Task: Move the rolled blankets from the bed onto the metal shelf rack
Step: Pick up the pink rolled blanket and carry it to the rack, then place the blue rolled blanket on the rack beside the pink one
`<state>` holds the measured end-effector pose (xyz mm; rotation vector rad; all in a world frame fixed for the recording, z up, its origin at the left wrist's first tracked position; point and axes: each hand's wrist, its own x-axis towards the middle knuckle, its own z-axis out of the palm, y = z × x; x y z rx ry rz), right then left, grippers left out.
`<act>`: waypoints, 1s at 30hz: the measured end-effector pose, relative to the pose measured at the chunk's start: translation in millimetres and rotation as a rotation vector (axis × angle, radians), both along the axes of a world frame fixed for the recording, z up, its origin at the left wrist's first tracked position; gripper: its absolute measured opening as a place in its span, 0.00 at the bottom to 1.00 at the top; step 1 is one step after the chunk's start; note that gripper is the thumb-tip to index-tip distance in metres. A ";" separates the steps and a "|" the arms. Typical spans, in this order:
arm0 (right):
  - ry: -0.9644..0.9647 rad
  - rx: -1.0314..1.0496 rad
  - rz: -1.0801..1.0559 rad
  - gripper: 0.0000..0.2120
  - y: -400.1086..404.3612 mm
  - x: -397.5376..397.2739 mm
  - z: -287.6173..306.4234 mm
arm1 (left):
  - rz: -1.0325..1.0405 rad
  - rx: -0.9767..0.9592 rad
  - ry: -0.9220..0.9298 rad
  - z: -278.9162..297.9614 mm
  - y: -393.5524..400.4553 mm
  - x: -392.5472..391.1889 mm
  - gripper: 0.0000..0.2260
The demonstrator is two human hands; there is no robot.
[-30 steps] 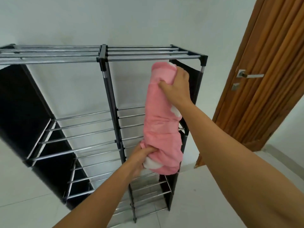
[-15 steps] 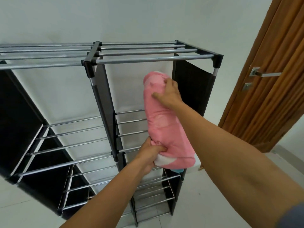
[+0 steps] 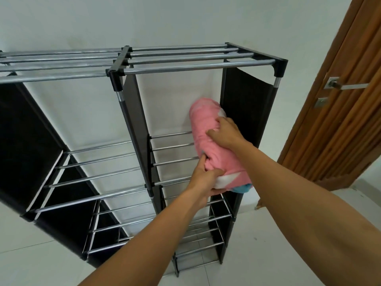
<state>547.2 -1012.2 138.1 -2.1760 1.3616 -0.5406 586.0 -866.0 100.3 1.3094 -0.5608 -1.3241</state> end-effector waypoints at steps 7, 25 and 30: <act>0.033 -0.106 -0.021 0.27 29.9 -22.2 11.6 | -0.163 0.112 -0.676 15.6 21.7 13.9 0.23; -0.170 -0.166 -1.330 0.04 364.4 -415.7 -42.4 | -1.339 -0.761 -1.008 -14.8 85.9 -335.9 0.12; -0.364 -0.169 -1.739 0.01 526.8 -474.2 -54.1 | -1.744 -0.796 -0.825 -15.1 203.4 -442.3 0.05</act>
